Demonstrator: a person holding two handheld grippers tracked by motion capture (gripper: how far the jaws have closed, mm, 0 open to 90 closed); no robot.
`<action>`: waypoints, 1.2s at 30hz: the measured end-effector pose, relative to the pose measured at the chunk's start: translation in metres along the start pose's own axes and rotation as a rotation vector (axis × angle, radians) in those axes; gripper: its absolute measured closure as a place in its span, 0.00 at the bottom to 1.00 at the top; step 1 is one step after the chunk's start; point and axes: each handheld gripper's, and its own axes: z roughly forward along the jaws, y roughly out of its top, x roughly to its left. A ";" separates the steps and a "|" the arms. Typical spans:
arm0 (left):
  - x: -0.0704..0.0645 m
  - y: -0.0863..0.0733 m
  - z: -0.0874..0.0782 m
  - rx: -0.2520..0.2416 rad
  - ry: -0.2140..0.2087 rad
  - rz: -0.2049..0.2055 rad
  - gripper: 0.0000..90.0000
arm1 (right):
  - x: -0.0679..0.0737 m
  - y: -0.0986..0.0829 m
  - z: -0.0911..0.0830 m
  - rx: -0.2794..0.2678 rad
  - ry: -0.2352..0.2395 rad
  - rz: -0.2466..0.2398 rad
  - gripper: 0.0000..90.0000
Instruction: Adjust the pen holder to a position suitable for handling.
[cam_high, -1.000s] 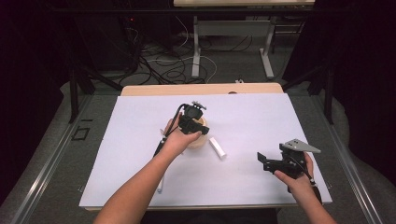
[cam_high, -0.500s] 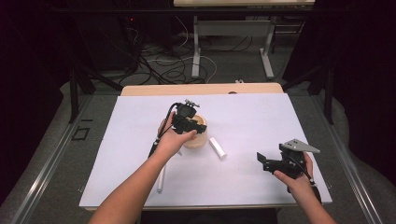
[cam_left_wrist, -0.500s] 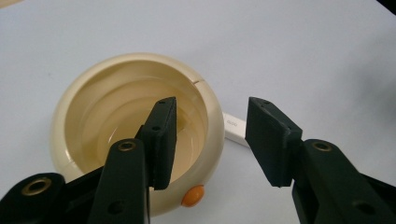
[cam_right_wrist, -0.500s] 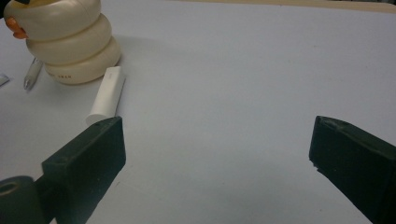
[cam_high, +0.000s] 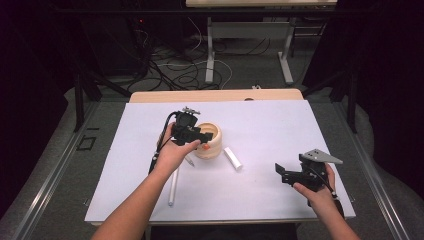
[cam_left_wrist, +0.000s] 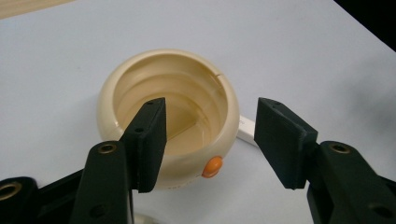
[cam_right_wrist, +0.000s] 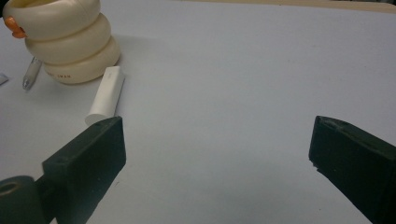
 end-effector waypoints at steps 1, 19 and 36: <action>0.001 -0.002 -0.002 -0.005 -0.001 -0.010 0.48 | 0.000 0.000 0.000 0.001 0.000 0.002 0.04; 0.016 -0.039 -0.037 -0.064 -0.014 -0.043 0.42 | 0.001 0.000 0.000 -0.002 0.000 -0.007 0.04; 0.031 -0.072 -0.054 -0.077 0.008 -0.085 0.32 | 0.002 0.000 0.000 -0.002 -0.001 -0.006 0.04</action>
